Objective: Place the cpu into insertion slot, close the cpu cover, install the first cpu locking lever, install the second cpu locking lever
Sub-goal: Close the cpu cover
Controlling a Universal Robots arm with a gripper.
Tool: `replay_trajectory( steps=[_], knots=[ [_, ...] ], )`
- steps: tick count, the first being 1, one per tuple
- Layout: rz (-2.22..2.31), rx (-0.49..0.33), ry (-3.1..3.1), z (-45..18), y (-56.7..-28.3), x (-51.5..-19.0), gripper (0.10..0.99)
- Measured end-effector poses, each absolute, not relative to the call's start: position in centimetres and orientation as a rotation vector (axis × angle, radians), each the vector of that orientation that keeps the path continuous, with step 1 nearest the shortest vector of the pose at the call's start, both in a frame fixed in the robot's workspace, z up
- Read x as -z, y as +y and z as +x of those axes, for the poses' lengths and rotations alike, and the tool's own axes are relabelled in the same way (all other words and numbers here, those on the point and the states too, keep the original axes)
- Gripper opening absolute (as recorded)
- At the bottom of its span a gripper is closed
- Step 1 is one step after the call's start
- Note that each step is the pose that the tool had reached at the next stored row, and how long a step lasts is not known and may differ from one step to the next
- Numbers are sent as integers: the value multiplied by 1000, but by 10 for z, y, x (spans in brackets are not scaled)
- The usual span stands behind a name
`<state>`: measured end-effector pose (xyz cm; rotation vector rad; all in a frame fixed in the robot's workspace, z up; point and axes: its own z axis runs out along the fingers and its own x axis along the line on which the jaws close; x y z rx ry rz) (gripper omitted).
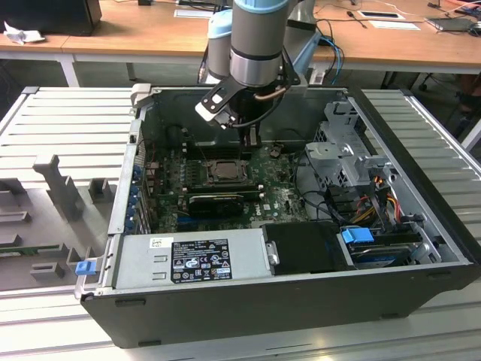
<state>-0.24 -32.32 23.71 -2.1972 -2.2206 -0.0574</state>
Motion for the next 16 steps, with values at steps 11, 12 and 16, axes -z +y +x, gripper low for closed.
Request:
replay_trajectory(
  steps=[11,12,16],
  knots=[
    [-2169,60,-2245,-25,-323,-229,106],
    [-2169,60,-2245,-26,-323,-229,106],
    [-2169,60,-2244,-31,-323,-229,106]
  ],
)
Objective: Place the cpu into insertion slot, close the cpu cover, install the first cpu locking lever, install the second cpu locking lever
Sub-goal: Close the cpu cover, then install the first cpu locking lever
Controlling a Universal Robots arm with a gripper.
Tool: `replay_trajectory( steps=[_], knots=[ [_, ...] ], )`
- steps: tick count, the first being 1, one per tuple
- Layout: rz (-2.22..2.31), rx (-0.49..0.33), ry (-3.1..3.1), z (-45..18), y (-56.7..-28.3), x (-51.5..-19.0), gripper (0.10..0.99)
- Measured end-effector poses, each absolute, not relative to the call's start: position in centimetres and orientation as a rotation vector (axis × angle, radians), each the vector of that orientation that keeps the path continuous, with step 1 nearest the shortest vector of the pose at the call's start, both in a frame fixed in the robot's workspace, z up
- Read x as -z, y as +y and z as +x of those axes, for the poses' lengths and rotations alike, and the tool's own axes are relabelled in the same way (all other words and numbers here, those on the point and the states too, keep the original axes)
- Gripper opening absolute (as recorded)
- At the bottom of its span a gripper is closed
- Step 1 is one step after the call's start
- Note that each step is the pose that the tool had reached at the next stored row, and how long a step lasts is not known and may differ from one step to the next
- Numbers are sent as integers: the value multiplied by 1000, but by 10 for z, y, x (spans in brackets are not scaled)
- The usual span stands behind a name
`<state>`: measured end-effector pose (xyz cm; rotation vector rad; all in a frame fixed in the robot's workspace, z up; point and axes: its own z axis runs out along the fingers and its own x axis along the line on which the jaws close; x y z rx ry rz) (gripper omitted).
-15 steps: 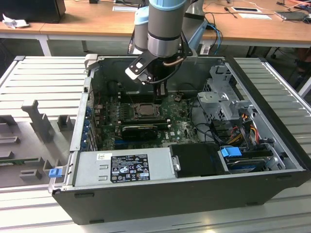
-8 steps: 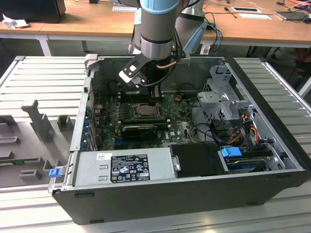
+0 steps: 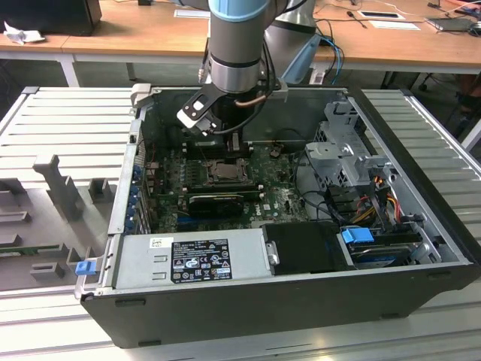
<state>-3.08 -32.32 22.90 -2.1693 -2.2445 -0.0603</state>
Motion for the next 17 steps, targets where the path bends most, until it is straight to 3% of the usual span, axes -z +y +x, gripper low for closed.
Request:
replay_trajectory(
  steps=[17],
  knots=[
    [-2169,60,-2245,-36,-323,-230,106]
  ],
)
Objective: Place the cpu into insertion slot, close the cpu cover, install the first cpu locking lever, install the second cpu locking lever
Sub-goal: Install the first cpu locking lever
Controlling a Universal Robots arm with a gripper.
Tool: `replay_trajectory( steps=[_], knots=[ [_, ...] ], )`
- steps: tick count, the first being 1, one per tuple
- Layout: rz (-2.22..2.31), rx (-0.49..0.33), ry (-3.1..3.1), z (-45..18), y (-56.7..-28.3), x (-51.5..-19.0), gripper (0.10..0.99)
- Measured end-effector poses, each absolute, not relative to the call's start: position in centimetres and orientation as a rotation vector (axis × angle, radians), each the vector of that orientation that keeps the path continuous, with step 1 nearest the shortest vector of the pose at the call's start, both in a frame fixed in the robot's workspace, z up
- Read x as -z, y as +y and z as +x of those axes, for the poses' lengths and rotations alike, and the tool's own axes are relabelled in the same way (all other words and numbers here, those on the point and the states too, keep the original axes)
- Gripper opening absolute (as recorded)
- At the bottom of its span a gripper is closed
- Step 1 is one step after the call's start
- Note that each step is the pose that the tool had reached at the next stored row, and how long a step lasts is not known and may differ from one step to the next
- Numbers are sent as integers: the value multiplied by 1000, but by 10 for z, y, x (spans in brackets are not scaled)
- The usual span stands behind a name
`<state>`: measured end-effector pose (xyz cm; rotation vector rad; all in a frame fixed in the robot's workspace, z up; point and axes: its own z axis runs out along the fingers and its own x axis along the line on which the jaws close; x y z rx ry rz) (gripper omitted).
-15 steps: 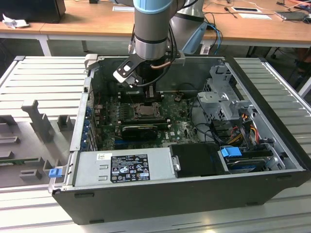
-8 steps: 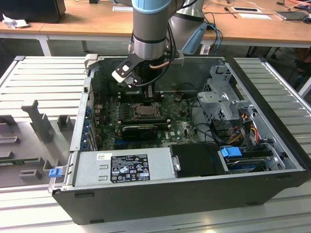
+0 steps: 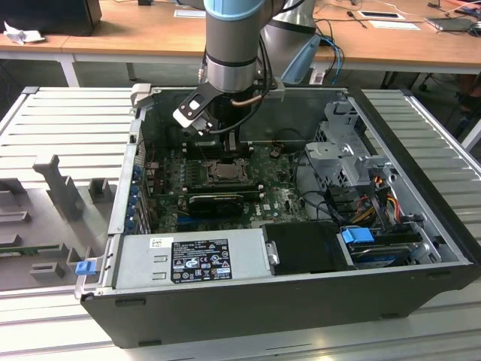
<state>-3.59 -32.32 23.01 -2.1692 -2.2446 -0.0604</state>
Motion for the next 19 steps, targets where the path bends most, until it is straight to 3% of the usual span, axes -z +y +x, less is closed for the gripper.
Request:
replay_trajectory(
  steps=[19],
  knots=[
    [-2169,60,-2245,-36,-323,-239,106]
  ],
)
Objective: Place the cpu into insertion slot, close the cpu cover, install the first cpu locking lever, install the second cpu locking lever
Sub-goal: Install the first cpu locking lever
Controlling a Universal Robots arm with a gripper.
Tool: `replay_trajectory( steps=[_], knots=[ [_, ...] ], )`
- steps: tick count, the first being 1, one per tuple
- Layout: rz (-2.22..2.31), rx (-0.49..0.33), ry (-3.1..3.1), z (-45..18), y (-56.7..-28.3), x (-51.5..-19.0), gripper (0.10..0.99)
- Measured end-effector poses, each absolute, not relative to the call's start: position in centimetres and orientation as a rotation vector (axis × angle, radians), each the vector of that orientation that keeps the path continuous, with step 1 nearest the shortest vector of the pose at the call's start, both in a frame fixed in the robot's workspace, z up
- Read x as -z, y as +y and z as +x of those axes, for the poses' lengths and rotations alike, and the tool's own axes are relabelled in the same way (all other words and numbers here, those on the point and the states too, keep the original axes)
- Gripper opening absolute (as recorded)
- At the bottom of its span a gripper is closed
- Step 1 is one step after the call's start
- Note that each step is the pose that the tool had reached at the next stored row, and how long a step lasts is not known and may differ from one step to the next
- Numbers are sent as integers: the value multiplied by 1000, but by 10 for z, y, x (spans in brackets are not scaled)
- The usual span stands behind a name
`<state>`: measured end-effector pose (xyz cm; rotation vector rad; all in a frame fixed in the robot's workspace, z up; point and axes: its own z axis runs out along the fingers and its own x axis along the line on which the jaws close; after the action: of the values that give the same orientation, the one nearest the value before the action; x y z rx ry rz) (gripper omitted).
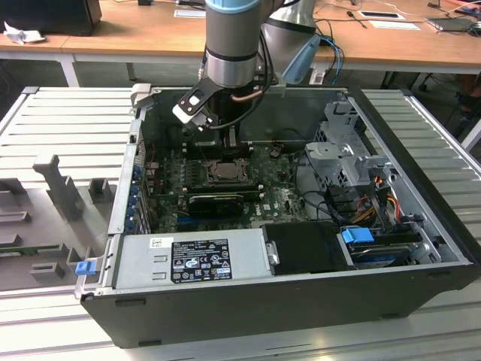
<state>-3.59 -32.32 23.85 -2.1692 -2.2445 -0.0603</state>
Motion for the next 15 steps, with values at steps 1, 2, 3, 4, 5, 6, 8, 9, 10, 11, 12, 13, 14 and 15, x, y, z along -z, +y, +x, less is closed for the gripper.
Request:
replay_trajectory(
  steps=[1,2,3,4,5,6,8,9,10,11,12,13,14,15],
  knots=[
    [-2169,60,-2245,-36,-323,-239,106],
    [-2169,60,-2245,-36,-323,-240,106],
    [-2169,59,-2245,-36,-323,-242,106],
    [-2170,59,-2245,-36,-323,-244,106],
    [-2170,59,-2245,-36,-323,-246,106],
    [-2170,59,-2245,-36,-323,-247,106],
    [-2170,58,-2246,-36,-323,-253,106],
    [-2170,58,-2246,-36,-323,-256,106],
    [-2170,58,-2246,-36,-323,-260,106],
    [-2170,58,-2246,-36,-323,-264,106],
    [-2170,58,-2246,-36,-323,-266,106],
    [-2170,58,-2246,-36,-323,-268,106],
    [-2169,58,-2247,-36,-323,-268,106],
    [-2152,57,-2263,-36,-323,-268,106]
  ],
)
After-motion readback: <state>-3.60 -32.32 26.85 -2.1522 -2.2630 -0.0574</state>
